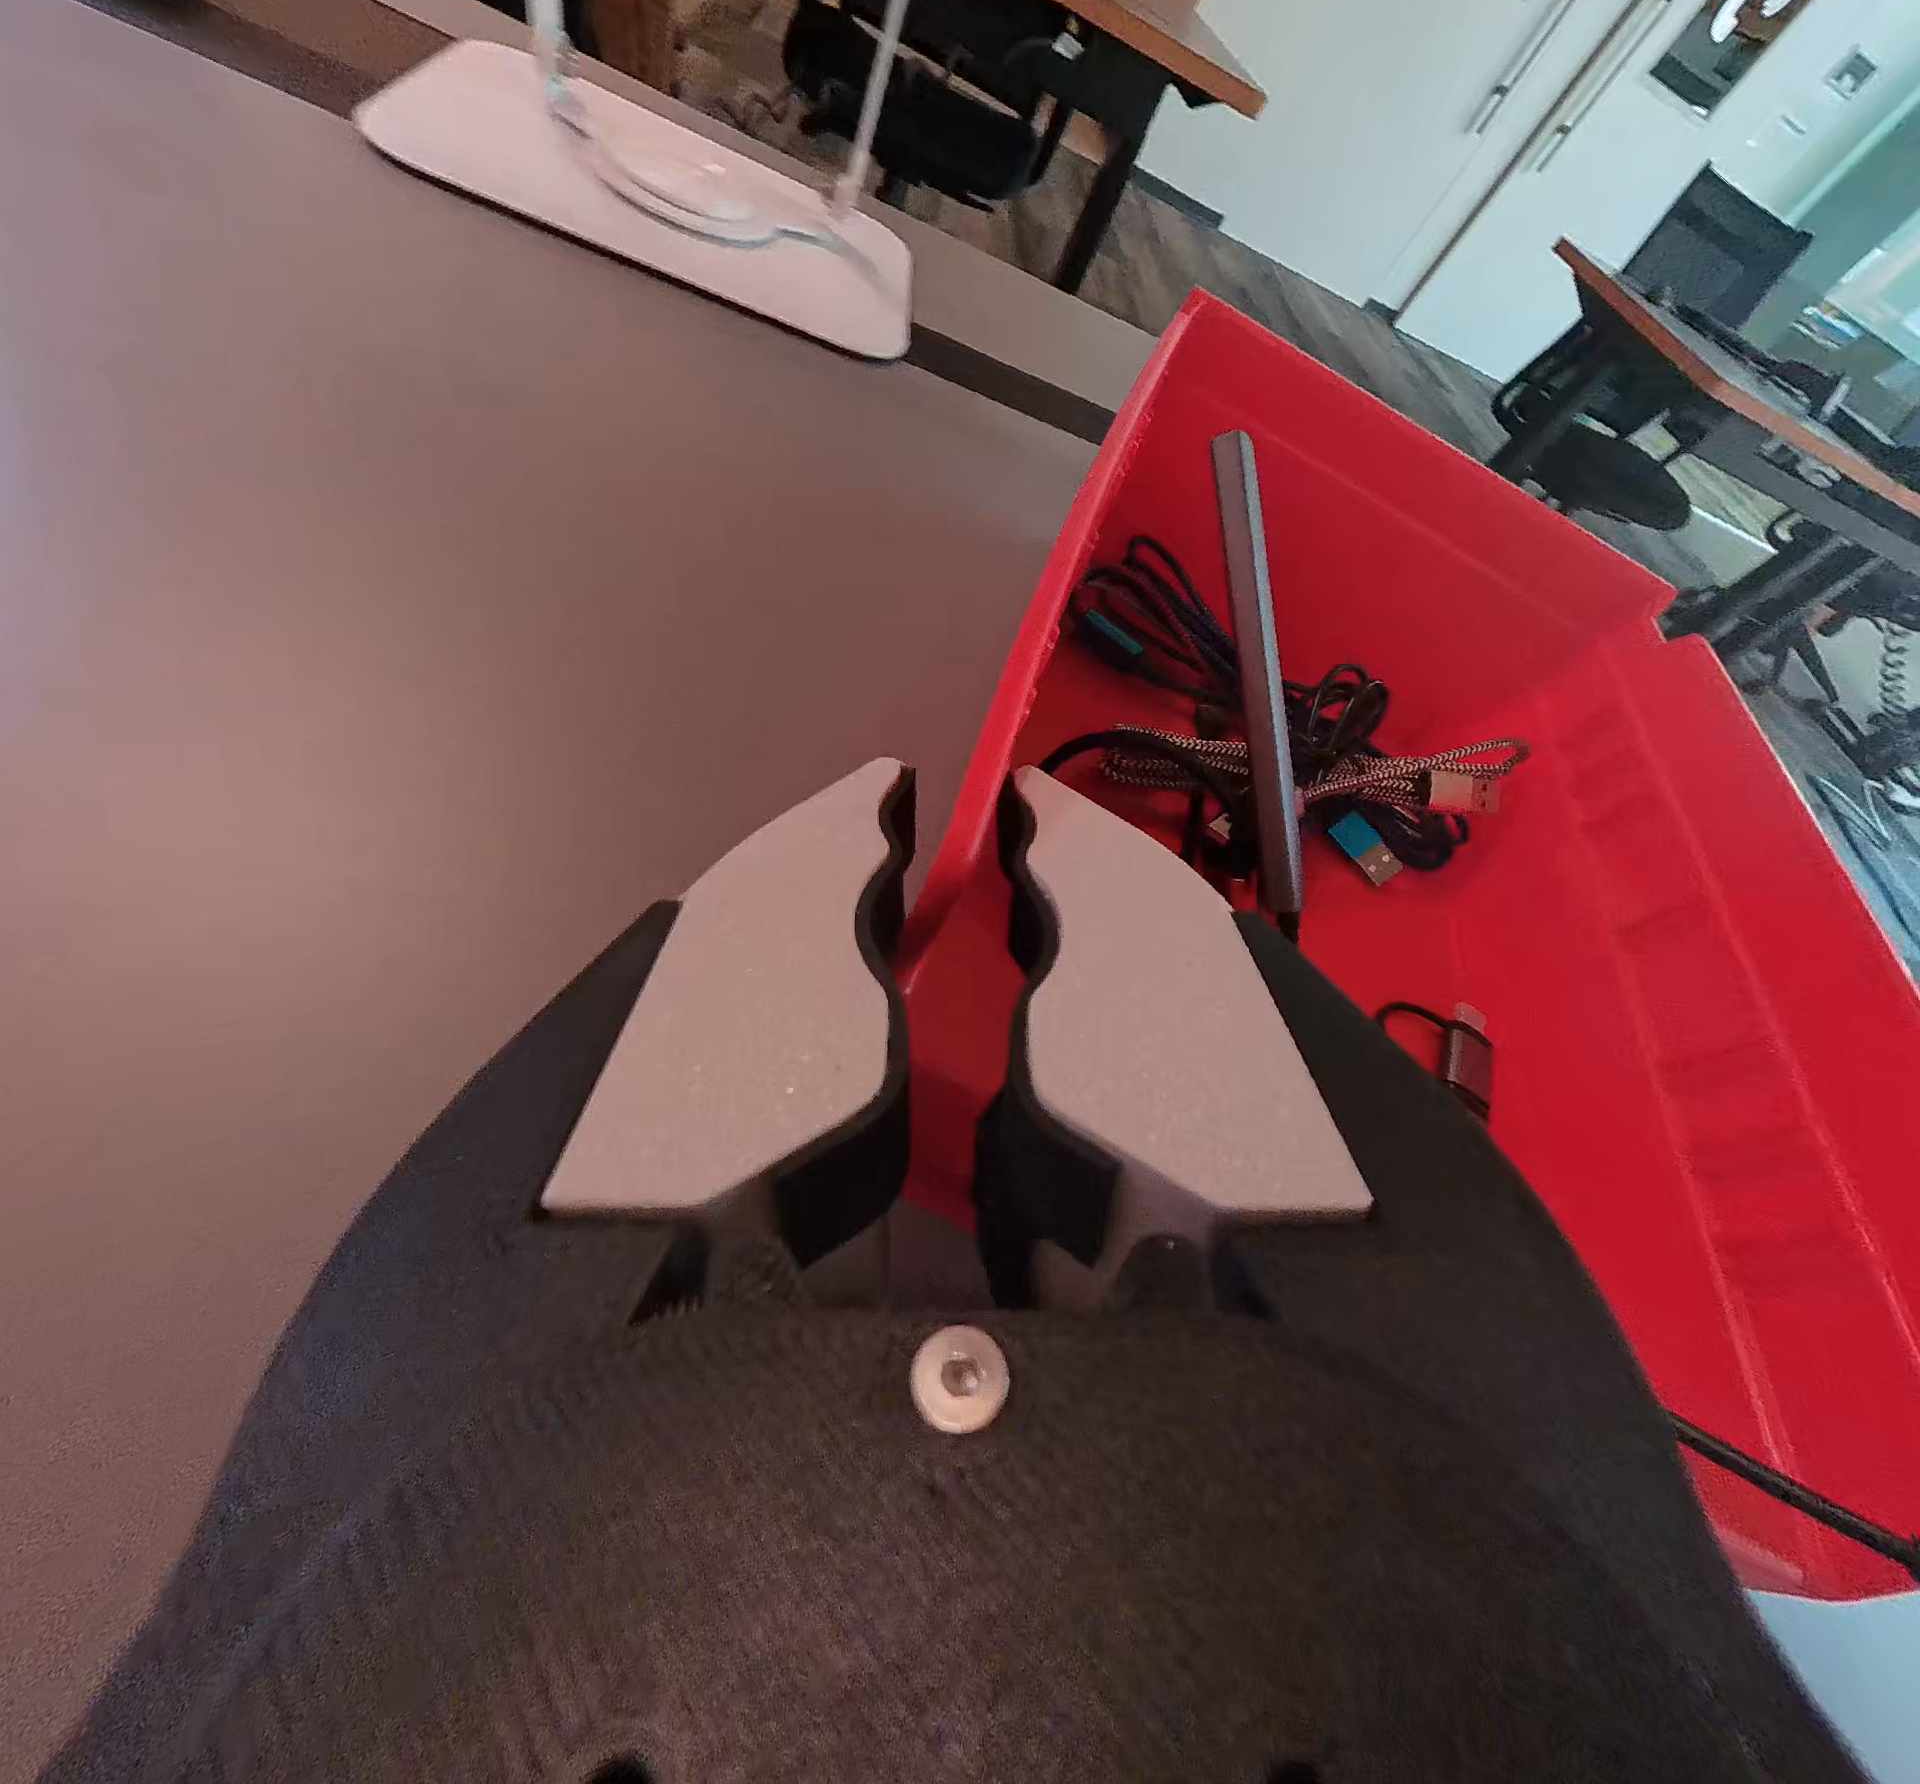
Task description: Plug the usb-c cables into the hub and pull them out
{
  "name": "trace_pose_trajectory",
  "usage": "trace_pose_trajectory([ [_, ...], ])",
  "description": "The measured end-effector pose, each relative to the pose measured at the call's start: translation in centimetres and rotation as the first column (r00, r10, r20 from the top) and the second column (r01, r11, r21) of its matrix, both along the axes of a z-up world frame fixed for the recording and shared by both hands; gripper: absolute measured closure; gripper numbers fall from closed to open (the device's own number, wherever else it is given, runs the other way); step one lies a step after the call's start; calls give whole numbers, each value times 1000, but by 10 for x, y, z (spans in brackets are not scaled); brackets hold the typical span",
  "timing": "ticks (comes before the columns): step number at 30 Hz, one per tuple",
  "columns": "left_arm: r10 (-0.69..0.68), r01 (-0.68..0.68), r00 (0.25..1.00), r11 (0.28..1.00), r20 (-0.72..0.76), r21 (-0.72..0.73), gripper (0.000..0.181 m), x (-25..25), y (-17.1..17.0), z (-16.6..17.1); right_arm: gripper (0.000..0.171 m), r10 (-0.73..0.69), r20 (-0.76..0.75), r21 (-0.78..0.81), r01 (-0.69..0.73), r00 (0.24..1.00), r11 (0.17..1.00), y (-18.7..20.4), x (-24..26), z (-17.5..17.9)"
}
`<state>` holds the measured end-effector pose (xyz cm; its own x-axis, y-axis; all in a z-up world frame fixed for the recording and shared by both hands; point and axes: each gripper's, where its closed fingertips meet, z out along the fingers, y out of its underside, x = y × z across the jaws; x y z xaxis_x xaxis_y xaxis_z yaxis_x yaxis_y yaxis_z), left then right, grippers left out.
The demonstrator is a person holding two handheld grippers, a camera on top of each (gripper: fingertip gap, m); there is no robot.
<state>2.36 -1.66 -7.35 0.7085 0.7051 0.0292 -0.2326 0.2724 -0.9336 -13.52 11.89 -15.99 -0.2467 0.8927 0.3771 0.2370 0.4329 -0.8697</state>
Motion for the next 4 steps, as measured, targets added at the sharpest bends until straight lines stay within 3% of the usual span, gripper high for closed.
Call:
trace_pose_trajectory([
  [4, -72, 73, 997, 992, -17, 105, 100, 11, -2, 10, 157, 81, 2, 24, -81, 997, 996, -44, 14, 0],
])
